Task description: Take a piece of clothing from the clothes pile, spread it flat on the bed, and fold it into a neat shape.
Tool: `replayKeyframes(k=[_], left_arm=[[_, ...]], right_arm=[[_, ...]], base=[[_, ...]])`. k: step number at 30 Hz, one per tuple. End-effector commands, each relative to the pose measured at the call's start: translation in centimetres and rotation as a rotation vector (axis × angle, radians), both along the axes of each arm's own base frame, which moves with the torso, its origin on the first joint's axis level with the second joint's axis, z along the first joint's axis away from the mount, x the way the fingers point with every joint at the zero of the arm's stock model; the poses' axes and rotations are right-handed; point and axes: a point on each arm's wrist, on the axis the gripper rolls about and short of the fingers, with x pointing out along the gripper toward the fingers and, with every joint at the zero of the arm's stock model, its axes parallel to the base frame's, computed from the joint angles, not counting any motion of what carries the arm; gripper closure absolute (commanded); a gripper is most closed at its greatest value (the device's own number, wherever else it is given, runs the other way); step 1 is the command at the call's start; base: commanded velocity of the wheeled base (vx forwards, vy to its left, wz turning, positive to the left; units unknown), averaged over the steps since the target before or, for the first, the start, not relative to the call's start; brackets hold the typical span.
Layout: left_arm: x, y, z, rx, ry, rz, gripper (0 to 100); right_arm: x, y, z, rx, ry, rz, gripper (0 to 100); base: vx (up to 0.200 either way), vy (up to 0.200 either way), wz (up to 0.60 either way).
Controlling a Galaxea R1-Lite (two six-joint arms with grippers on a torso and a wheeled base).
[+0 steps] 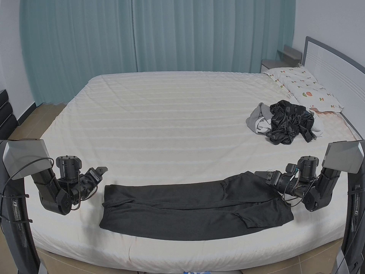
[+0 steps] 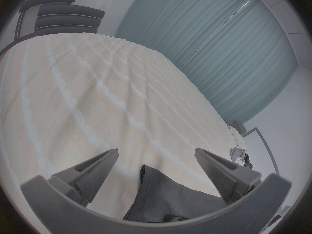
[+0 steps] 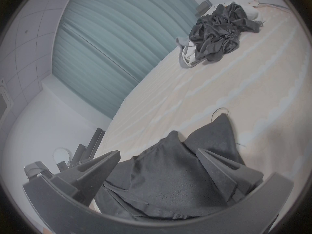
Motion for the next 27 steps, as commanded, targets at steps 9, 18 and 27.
replayKeyframes(k=[9,18,27], left_arm=[[0.0,-0.1,0.0,-0.001,0.001,-0.002,0],[0.0,-0.1,0.0,0.001,0.001,-0.001,0],[-0.1,0.0,0.0,0.004,0.004,0.001,0]], right_arm=[[0.0,-0.1,-1.3,-0.007,0.027,0.000,100],[-1.1,-0.8,-0.4,-0.022,0.023,-0.009,100],[-3.0,-2.4,1.2,0.011,0.030,0.005,100]], base=[[0.000,0.000,0.00],[0.000,0.000,0.00],[0.000,0.000,0.00]])
